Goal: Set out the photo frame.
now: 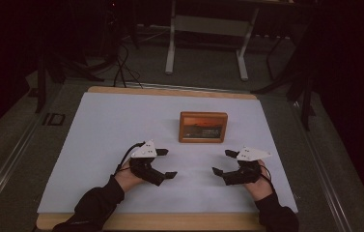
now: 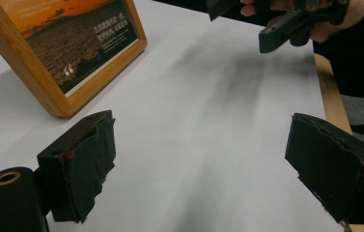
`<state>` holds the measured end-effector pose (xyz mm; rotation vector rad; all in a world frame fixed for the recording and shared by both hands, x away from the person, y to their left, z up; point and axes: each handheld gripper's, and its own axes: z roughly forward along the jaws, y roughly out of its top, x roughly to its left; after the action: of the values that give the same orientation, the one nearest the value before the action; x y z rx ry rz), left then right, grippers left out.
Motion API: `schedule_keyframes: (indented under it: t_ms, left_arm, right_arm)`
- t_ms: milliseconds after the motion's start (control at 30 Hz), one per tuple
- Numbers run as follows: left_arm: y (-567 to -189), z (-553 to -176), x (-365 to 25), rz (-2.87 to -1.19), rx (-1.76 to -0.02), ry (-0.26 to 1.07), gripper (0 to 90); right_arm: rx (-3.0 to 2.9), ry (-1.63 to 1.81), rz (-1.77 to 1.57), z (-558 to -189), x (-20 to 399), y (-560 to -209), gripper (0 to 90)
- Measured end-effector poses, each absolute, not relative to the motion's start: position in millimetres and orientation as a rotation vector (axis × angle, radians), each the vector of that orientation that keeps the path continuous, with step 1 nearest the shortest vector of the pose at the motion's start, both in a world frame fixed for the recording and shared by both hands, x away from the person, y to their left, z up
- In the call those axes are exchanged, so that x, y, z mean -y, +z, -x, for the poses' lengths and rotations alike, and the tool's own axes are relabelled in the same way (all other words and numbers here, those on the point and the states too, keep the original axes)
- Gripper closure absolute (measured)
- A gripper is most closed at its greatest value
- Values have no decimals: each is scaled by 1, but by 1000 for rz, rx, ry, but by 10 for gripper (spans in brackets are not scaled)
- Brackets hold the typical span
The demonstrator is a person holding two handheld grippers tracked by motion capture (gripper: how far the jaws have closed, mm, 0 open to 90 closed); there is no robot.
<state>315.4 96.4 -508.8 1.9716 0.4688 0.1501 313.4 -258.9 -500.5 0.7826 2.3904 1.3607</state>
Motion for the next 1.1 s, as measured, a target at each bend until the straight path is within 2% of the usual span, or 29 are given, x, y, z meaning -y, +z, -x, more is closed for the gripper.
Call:
schedule_keyframes:
  t_ms: [433, 1100]
  left_arm:
    - [-508, -315, -98, -1967, -466, 152, 111]
    - [-510, -313, -96, -1983, -450, 147, 111]
  right_arm:
    - [-2397, 1332, -813, -288, 273, -514, 132]
    - [-2374, 1365, -894, -276, 299, -525, 132]
